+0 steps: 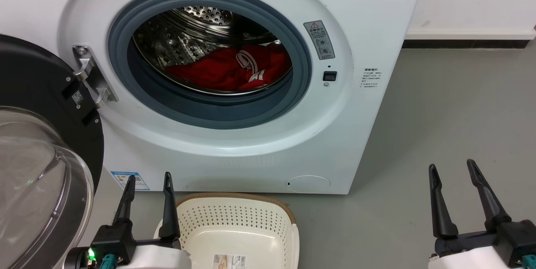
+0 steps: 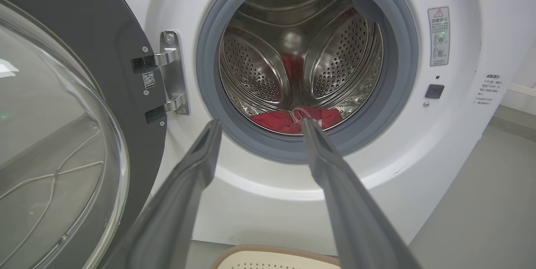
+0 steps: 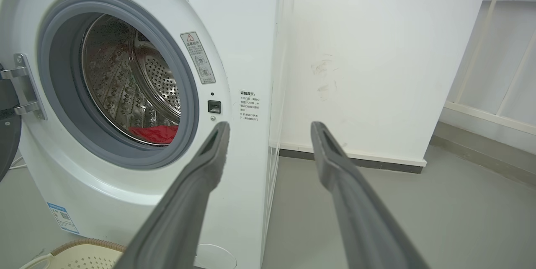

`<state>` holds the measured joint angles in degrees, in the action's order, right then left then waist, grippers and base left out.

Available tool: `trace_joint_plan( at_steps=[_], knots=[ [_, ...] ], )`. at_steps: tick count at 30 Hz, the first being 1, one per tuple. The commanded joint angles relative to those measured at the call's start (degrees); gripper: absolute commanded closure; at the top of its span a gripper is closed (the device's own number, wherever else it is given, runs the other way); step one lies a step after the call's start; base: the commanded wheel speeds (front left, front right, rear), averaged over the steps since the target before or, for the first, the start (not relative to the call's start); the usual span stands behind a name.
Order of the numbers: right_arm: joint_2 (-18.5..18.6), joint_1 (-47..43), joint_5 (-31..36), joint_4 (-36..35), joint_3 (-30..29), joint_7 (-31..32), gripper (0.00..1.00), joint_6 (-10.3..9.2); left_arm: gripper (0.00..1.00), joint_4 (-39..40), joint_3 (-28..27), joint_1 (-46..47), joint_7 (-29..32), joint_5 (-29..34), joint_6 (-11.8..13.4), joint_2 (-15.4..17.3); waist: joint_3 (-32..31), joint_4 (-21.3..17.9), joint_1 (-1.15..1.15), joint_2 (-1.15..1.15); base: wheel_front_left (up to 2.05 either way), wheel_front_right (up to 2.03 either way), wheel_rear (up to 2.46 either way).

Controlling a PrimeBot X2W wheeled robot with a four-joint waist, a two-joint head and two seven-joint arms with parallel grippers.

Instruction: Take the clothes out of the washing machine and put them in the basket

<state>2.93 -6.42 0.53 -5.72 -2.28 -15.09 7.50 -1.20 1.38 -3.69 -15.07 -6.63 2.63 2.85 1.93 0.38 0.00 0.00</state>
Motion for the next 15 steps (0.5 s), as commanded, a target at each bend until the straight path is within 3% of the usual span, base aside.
trace_joint_plan(
  at_steps=[1,4,15],
  knots=[
    [-0.1,-0.6,-0.1,0.1,0.1,-0.1,0.00,-0.02,0.00,-0.1,-0.1,-0.5,-0.2,0.0,0.3,0.1,0.1,-0.1,0.00,0.00,0.00,0.00,0.00],
    [-0.1,-0.3,-0.3,0.2,0.2,-0.1,0.00,-0.02,0.00,-0.7,-0.1,0.0,-0.2,-0.4,0.4,0.0,0.6,-0.4,0.00,0.00,0.00,0.00,0.00],
    [-0.1,4.1,-0.3,-0.6,0.5,-0.1,0.00,-0.02,0.00,-12.1,-0.9,14.6,-0.2,0.1,-4.2,0.1,7.7,-1.9,0.00,0.00,0.00,0.00,0.00]
  ],
)
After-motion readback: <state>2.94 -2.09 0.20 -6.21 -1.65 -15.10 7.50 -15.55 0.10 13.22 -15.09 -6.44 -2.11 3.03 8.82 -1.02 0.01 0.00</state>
